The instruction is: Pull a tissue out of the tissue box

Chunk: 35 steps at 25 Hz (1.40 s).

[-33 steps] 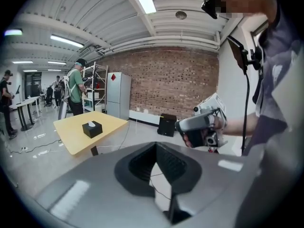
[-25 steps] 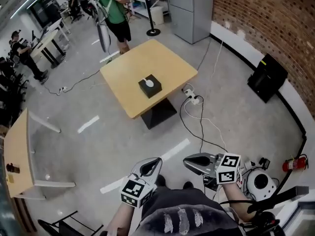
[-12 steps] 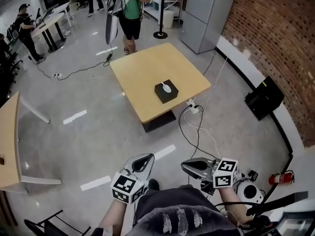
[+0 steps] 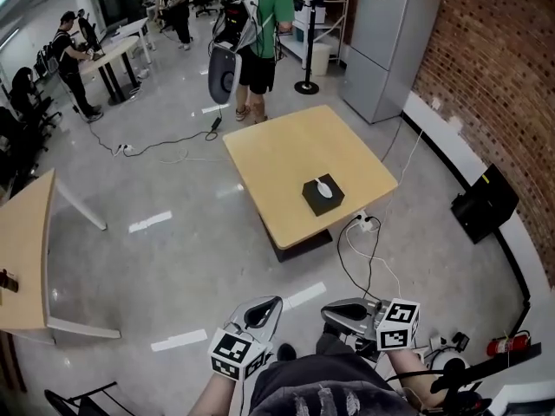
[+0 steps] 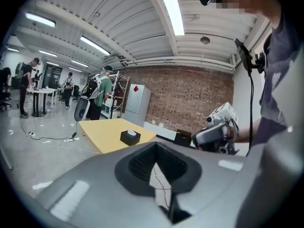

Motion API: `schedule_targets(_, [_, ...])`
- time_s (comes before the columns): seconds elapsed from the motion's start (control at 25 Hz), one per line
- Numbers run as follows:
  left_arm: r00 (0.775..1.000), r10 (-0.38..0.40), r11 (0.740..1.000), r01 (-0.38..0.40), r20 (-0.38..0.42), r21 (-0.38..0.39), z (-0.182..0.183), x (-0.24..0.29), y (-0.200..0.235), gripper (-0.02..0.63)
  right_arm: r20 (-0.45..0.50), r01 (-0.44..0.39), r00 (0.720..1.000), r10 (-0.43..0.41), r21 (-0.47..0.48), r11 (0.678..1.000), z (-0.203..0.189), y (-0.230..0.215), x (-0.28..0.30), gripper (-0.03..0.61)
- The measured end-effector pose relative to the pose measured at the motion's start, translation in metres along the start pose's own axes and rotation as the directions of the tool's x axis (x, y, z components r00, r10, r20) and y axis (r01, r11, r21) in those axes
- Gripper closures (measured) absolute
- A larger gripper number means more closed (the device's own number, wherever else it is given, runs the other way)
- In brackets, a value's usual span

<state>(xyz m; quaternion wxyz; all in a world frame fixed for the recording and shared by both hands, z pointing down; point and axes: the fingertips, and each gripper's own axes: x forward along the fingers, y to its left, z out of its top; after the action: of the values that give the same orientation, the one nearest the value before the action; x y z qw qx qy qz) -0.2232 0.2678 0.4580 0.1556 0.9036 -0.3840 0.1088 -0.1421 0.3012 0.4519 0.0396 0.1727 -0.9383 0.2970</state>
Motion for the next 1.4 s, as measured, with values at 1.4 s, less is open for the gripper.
schedule_targets(1.4, [0.952, 0.227, 0.968, -0.197, -0.204, 0.156, 0.061, 0.203, -0.026, 0.612, 0.160, -0.212, 0.972, 0.175, 0.260, 0.942, 0.064, -0.234, -0.101, 0.580])
